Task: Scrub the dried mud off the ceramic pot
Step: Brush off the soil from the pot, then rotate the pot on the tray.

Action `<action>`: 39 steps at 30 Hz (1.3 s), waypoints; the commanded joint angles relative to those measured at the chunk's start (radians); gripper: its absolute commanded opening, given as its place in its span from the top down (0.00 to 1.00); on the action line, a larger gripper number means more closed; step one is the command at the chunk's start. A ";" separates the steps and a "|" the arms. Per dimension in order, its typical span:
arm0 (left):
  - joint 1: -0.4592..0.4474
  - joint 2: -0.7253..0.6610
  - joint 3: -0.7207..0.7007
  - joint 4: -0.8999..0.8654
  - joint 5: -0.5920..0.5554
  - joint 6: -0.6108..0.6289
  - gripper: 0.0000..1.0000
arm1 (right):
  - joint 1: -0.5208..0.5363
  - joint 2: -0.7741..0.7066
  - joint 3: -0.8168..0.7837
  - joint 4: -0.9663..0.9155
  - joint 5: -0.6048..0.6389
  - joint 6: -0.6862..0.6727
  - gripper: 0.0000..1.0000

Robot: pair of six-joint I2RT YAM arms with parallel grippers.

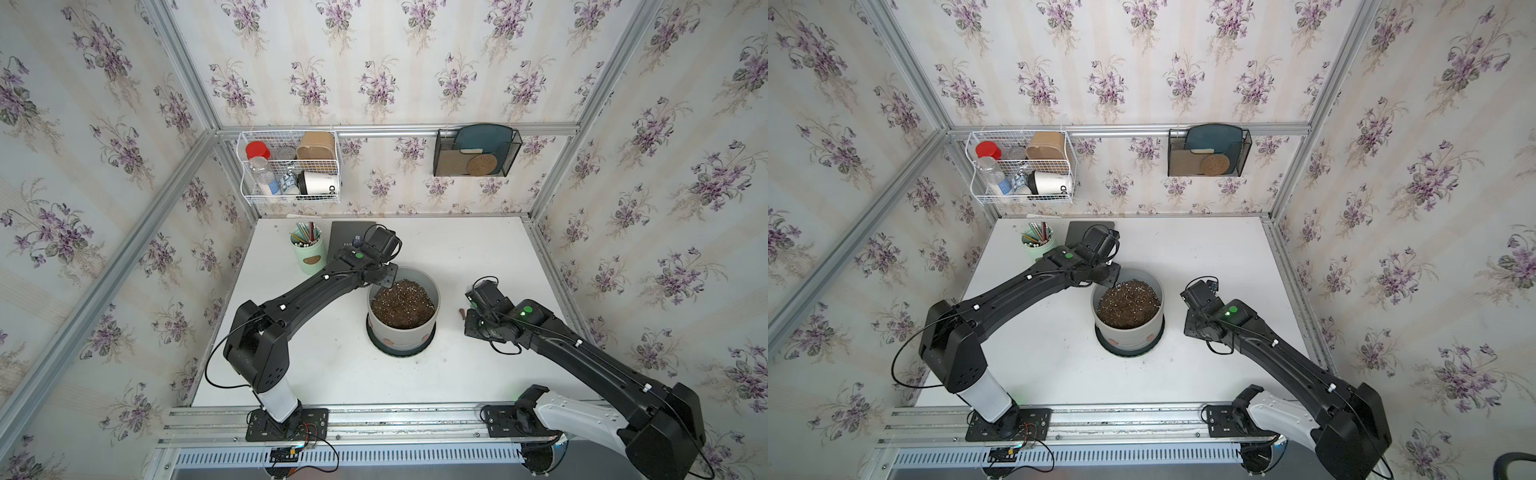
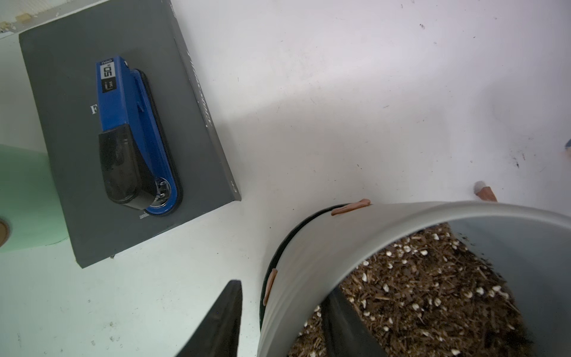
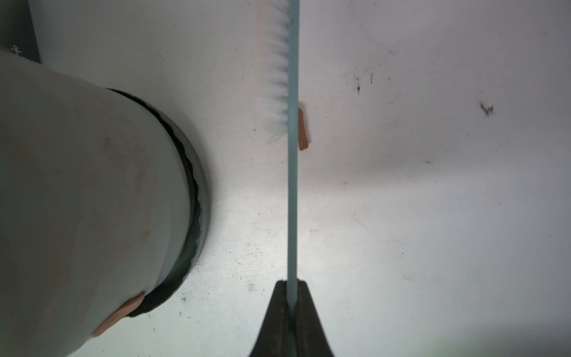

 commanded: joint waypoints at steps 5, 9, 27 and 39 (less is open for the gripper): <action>0.008 0.052 0.049 0.056 -0.041 0.051 0.54 | 0.034 -0.062 -0.013 0.084 -0.086 0.002 1.00; 0.009 0.065 0.064 0.040 -0.063 0.065 0.56 | 0.036 -0.085 -0.035 0.098 -0.089 0.016 1.00; 0.008 -0.115 -0.089 -0.104 0.089 -0.150 0.71 | 0.045 -0.138 -0.210 0.283 -0.196 0.053 1.00; 0.028 -0.045 0.032 -0.088 0.015 -0.060 0.55 | 0.067 -0.140 -0.253 0.309 -0.214 0.071 1.00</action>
